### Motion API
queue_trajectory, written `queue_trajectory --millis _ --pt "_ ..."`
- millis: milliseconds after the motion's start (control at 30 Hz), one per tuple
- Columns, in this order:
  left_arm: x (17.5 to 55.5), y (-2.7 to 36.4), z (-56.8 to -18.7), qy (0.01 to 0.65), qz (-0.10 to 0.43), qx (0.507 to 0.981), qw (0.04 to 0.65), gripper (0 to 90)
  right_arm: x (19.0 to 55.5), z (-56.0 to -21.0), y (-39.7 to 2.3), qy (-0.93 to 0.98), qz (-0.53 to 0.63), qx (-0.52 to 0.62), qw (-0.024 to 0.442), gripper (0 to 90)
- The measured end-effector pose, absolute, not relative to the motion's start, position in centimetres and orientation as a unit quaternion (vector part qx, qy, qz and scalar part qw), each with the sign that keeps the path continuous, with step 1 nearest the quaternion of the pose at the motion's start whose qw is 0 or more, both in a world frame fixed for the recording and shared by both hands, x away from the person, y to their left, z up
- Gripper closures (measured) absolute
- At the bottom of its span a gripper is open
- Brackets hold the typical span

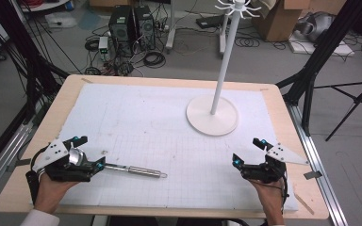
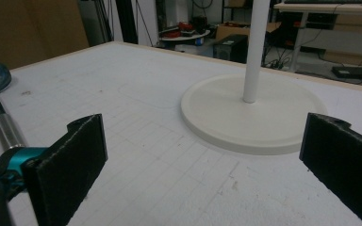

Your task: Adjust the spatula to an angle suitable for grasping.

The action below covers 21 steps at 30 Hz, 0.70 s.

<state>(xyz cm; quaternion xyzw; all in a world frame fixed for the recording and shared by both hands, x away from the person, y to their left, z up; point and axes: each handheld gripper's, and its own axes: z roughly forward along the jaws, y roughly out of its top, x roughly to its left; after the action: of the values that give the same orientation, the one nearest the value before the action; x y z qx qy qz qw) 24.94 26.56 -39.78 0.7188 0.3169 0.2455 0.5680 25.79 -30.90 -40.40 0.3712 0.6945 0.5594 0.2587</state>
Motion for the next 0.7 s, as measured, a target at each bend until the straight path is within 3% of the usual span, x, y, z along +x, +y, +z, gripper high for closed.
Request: queue_trajectory --millis 700 --pt "25.19 26.6 -39.48 0.32 0.252 0.725 0.555 1.7 25.84 -40.52 -30.93 0.694 0.559 0.377 0.253 0.4"
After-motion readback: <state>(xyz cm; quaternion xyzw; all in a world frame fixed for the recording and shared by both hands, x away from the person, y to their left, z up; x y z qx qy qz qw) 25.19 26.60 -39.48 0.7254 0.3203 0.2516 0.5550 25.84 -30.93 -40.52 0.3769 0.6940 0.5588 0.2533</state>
